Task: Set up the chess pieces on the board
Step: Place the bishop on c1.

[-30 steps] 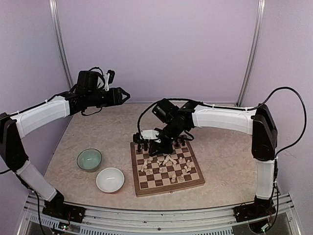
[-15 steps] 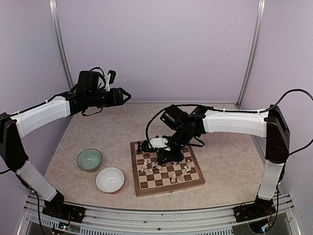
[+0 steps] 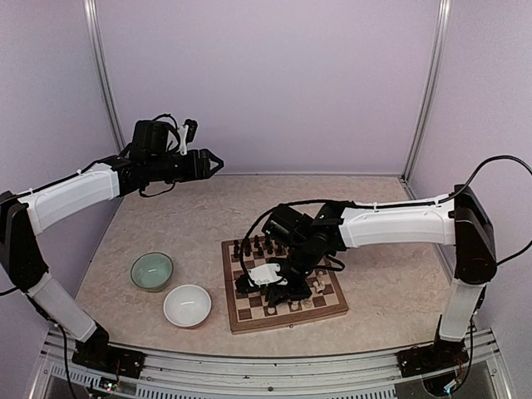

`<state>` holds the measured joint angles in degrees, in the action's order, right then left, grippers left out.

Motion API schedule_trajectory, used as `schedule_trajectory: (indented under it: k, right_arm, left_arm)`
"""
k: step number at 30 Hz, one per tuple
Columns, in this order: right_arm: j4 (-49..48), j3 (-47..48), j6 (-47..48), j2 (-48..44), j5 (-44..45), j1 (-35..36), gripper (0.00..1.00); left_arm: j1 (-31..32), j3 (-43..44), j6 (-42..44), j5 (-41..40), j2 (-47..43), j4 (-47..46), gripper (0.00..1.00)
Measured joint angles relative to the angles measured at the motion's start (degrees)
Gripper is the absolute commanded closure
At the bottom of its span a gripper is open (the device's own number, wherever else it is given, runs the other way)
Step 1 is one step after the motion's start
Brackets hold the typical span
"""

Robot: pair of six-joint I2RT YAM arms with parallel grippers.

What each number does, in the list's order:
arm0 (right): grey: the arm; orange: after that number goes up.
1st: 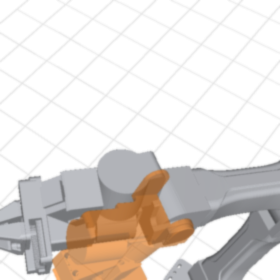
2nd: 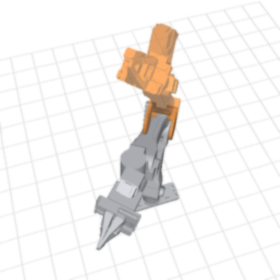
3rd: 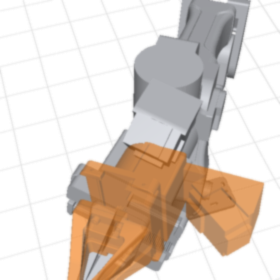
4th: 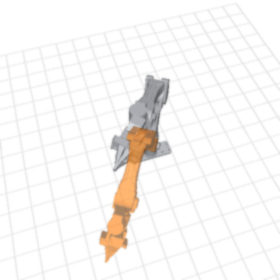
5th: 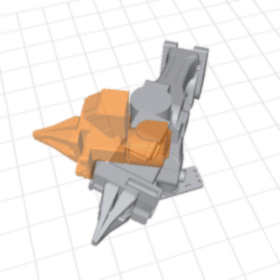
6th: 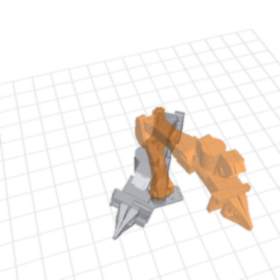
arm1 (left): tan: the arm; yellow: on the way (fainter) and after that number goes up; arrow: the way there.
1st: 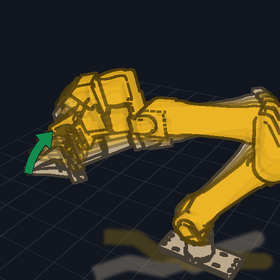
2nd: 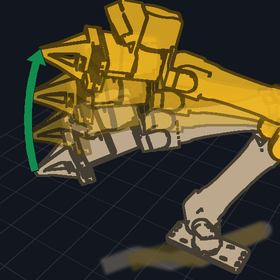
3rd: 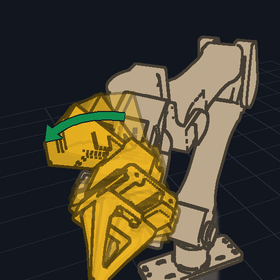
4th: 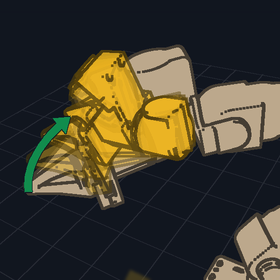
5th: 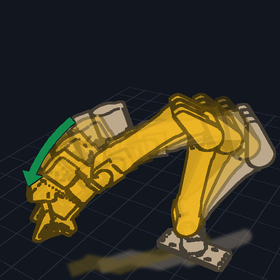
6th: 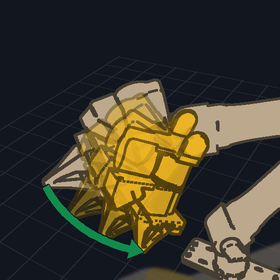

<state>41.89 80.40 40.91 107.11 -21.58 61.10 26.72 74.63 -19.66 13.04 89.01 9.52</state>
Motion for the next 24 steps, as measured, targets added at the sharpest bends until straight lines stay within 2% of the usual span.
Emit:
schedule_trajectory:
  k: [24]
  right_arm:
    - [-1.4, -0.1, 0.0, 1.3, 0.2, 0.0, 0.93]
  left_arm:
    - [0.1, 0.0, 0.0, 0.0, 0.0, 0.0, 0.28]
